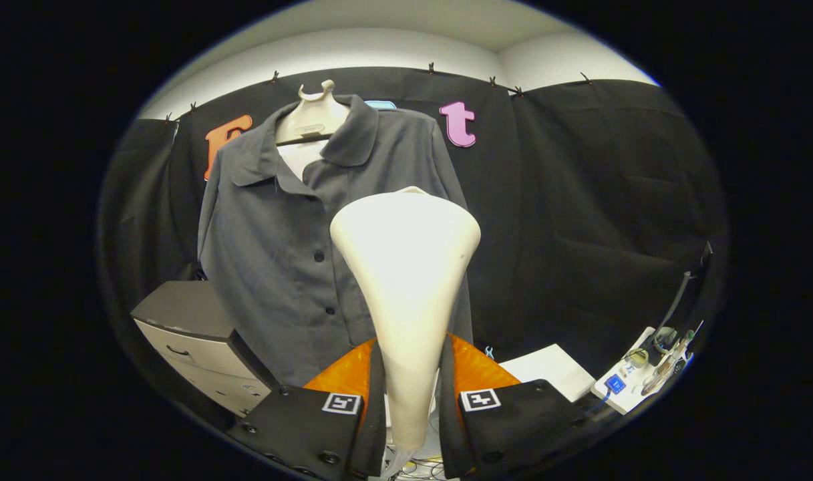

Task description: Iron the clothes twice with a garment steamer, once on the left side and once on the right side.

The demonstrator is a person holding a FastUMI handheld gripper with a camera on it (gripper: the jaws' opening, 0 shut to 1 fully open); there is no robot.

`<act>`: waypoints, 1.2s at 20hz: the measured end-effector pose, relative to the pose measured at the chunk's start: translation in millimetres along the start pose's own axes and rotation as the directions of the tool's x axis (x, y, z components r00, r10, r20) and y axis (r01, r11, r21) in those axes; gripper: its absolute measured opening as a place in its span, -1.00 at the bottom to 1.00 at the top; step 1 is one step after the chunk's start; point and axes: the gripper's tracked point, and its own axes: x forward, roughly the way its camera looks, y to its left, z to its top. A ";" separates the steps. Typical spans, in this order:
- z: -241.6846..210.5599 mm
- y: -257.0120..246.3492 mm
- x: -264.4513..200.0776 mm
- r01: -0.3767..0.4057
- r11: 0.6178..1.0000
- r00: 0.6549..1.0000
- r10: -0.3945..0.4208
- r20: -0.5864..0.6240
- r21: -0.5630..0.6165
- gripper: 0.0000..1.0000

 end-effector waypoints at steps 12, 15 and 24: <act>84.0 33.6 -38.1 -0.070 0.997 0.985 0.072 0.154 -0.019 -0.20; 96.7 38.6 -46.6 -0.074 0.997 0.981 0.079 0.180 -0.031 -0.20; 138.7 54.1 -82.9 -0.099 0.994 0.956 0.109 0.271 -0.052 -0.20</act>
